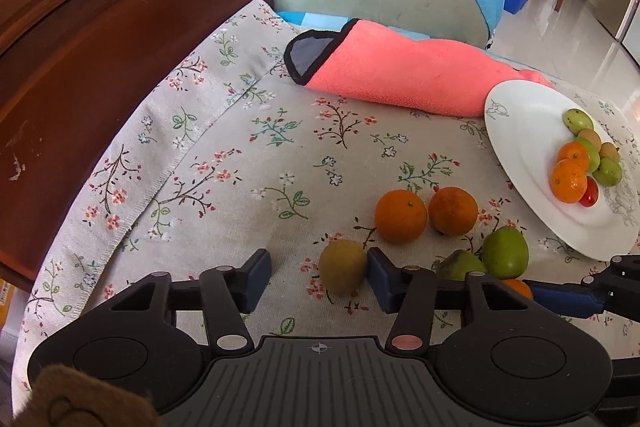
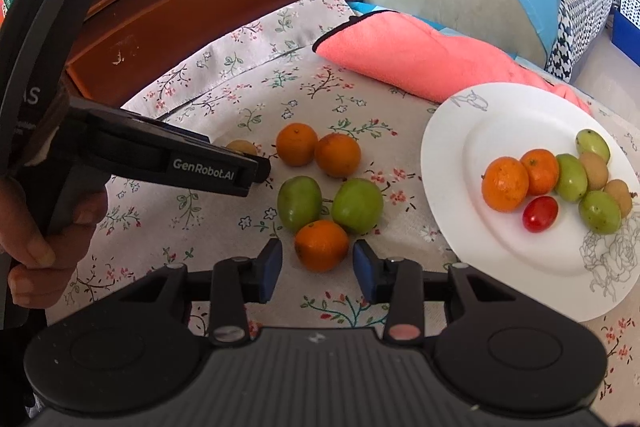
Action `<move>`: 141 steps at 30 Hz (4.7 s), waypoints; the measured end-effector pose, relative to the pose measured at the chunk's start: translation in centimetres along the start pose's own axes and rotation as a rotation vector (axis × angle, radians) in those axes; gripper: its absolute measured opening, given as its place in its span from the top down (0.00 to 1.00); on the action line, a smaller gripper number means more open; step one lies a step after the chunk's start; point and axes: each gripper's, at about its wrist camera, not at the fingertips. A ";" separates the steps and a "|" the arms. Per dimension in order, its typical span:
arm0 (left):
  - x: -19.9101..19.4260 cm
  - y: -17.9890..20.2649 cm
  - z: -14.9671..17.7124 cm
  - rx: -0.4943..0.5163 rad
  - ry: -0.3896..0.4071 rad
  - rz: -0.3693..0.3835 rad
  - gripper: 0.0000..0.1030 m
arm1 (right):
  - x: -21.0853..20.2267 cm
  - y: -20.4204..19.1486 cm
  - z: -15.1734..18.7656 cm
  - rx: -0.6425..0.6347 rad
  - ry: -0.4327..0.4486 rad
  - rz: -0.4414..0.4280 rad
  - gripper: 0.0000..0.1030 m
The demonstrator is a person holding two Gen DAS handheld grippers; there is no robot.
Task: Organize fruits
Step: 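Close the left tool on a brown kiwi while the right tool grasps an orange, then carry both fruits onto the white plate and open both tools, then withdraw both open tools from the plate back over the fruit cluster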
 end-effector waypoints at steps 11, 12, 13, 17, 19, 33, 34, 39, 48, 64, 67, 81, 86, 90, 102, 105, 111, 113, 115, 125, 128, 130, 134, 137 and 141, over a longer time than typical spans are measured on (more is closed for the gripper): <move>-0.4 0.5 0.5 0.004 0.018 0.033 0.77 | -0.3 -0.3 0.0 -0.005 0.005 -0.015 0.72; -0.5 0.4 0.5 -0.001 0.016 0.034 0.77 | -0.3 -0.2 -0.1 -0.003 0.007 -0.016 0.72; -0.6 0.2 0.5 -0.011 0.013 0.038 0.78 | -0.4 -0.2 -0.1 0.000 0.010 -0.017 0.72; -0.8 -0.1 0.4 -0.040 0.012 0.042 0.78 | -0.6 0.0 -0.3 0.010 0.020 -0.023 0.72; -1.0 -0.1 0.4 -0.042 0.016 0.036 0.78 | -0.7 0.0 -0.3 0.013 0.025 -0.023 0.72; -3.1 0.1 -0.3 -0.046 0.082 0.037 0.78 | -2.2 0.8 -1.0 0.042 0.076 -0.020 0.72; -3.2 0.2 -0.3 -0.042 0.091 0.033 0.78 | -2.3 0.9 -1.1 0.044 0.082 -0.018 0.72; -4.0 0.7 -0.8 -0.028 0.133 0.018 0.78 | -3.4 1.8 -1.8 0.065 0.125 0.000 0.72; -5.0 2.2 -1.7 -0.019 0.180 0.056 0.78 | -5.7 3.9 -3.2 0.107 0.207 0.040 0.72; -5.6 7.3 -2.6 0.064 0.240 0.119 0.78 | -7.7 6.9 -3.9 0.166 0.258 0.106 0.72; -5.5 8.1 -2.8 0.077 0.253 0.127 0.78 | -7.9 7.7 -4.1 0.176 0.261 0.118 0.72; -3.7 10.1 -4.4 0.071 0.255 0.221 0.78 | -7.4 12.8 -4.8 0.328 0.271 0.141 0.72; -2.7 10.8 -4.4 0.081 0.238 0.250 0.77 | -6.2 13.9 -4.4 0.389 0.242 0.125 0.72; -1.6 11.5 -4.3 0.094 0.220 0.259 0.77 | -5.0 14.3 -4.3 0.402 0.213 0.118 0.72; 0.1 12.4 -4.1 0.082 0.187 0.279 0.75 | -2.7 15.6 -3.8 0.481 0.162 0.120 0.72; -0.2 12.5 -4.1 0.084 0.192 0.285 0.75 | -2.6 15.7 -3.8 0.495 0.169 0.120 0.70; -1.6 12.0 -4.4 0.068 0.229 0.252 0.44 | -3.5 15.4 -4.1 0.490 0.203 0.114 0.70; -2.0 11.8 -4.5 0.074 0.232 0.230 0.37 | -3.8 15.2 -4.2 0.485 0.210 0.111 0.70; -2.4 11.4 -4.6 0.063 0.234 0.202 0.35 | -4.0 15.0 -4.2 0.482 0.214 0.104 0.70; -5.3 8.7 -5.0 0.027 0.247 0.132 0.27 | -5.0 14.4 -3.9 0.465 0.224 0.087 0.69; -6.2 7.7 -5.0 0.011 0.255 0.135 0.24 | -5.2 13.9 -3.7 0.454 0.222 0.073 0.69; -6.4 7.3 -5.0 0.009 0.245 0.128 0.24 | -5.3 13.5 -3.6 0.445 0.218 0.063 0.67; -6.5 6.3 -4.7 -0.008 0.237 0.095 0.24 | -5.5 12.5 -3.4 0.417 0.214 0.054 0.67; -6.8 5.3 -4.4 -0.035 0.233 0.087 0.24 | -5.4 11.7 -3.2 0.391 0.209 0.041 0.67; -7.0 4.0 -3.6 -0.077 0.219 0.076 0.24 | -5.2 10.1 -2.9 0.340 0.196 0.017 0.67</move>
Point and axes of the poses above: each gripper's, at about its wrist camera, not at the fingertips, and x roughly the way its jaws point, y to its right, z to its underside, and after that the axes turned 4 degrees about -x, right-handed
